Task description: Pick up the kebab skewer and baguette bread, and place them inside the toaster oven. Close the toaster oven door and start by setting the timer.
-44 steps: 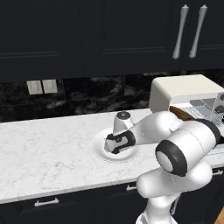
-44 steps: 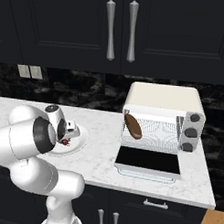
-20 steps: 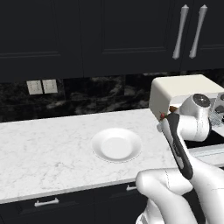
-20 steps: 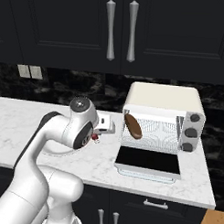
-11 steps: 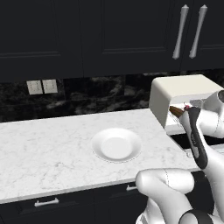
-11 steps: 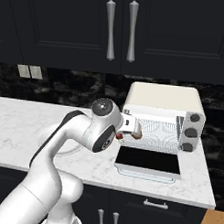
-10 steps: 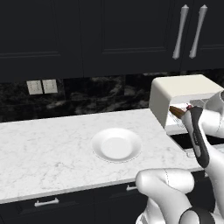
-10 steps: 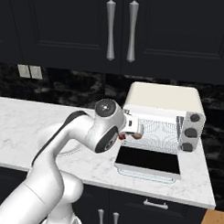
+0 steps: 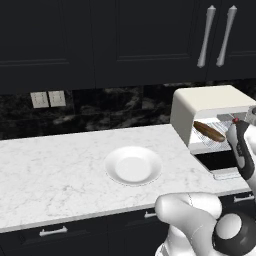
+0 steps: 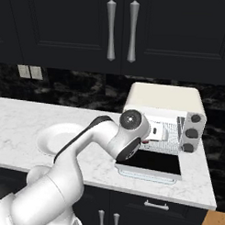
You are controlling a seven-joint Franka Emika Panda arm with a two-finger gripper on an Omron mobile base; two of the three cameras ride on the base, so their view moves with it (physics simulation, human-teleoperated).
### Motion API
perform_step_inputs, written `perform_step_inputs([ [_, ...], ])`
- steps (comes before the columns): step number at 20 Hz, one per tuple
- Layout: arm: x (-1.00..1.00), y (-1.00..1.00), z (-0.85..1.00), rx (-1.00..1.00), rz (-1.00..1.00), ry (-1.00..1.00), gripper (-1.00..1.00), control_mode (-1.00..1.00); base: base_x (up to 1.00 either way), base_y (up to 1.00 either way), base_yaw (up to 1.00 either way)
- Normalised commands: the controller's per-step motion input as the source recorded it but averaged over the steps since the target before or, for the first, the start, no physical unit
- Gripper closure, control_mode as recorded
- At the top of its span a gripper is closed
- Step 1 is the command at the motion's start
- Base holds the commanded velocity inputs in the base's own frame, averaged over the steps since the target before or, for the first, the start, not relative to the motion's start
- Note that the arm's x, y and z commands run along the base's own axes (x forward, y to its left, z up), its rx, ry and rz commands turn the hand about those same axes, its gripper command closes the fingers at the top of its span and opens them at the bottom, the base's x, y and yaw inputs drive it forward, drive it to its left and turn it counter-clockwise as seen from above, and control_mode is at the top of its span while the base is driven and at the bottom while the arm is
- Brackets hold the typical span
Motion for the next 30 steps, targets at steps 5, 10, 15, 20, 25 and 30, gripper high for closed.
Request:
perform_step_inputs([
  [5,0.20,-0.16,-0.11,-0.02,0.00,0.00,1.00,-1.00,0.00,0.00,0.00],
  [10,0.09,-0.09,-0.13,-0.04,0.00,0.07,1.00,-1.00,0.00,0.00,0.00],
  [15,0.00,-0.25,-0.18,0.00,0.00,0.02,1.00,-1.00,0.00,0.00,0.00],
  [20,0.08,-0.20,-0.16,0.00,0.00,0.00,1.00,-1.00,0.00,0.00,0.00],
  [25,0.13,-0.01,-0.01,0.00,0.00,0.00,1.00,-1.00,0.00,0.00,0.00],
  [30,0.20,0.00,-0.01,0.00,0.00,0.01,1.00,-1.00,0.00,0.00,0.00],
])
